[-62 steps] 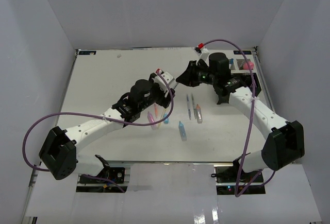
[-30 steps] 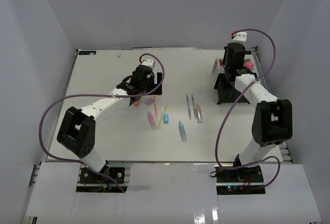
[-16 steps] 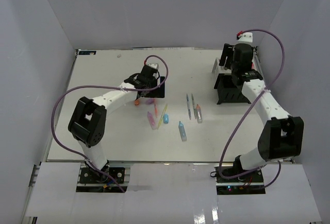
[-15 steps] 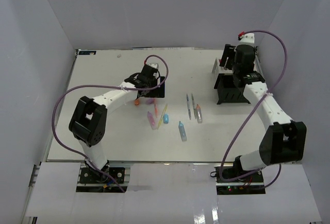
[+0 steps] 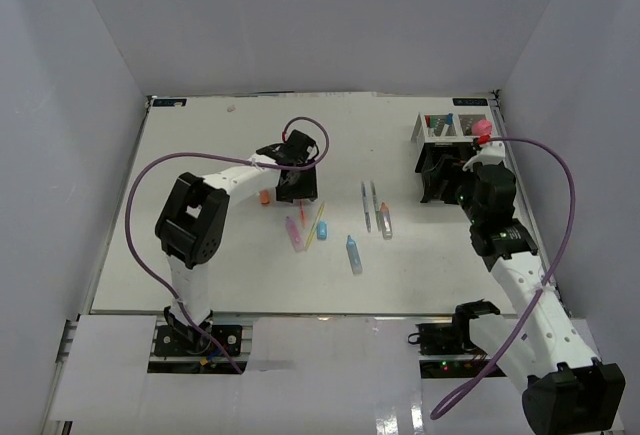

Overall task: Sort the stationery into containers
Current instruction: Pick up the pen from the center of the board, then place the pen in the storage box, then pick up the pen from the center of the board.

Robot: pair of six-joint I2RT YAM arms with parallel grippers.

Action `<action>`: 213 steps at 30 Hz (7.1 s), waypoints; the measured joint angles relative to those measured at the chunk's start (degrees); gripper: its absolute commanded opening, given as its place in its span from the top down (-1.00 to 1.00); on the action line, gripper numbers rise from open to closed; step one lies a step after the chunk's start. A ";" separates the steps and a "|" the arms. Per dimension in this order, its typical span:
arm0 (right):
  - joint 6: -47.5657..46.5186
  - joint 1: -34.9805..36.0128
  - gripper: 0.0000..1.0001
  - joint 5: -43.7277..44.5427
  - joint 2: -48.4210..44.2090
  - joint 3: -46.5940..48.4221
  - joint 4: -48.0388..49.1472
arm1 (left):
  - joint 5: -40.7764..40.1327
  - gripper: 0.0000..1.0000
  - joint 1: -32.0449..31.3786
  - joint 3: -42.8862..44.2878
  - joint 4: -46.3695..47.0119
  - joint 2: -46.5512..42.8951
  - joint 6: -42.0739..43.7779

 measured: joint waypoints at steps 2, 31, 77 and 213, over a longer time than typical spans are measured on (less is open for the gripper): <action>0.33 0.00 -0.60 -0.52 -2.27 -2.01 -0.44 | -0.35 -0.29 -0.46 -0.02 -0.90 0.02 -0.94; 0.98 0.00 -0.61 -9.57 -7.96 -5.97 -1.03 | -5.79 0.67 -2.45 7.91 -4.66 3.96 0.09; 10.08 14.82 0.08 -35.85 24.96 17.73 6.47 | 17.25 0.57 -12.31 -22.10 29.79 -34.36 41.09; 3.15 -14.05 -0.57 -7.72 -0.98 -1.77 -0.20 | 0.28 0.49 -9.33 -8.41 0.22 -3.76 10.47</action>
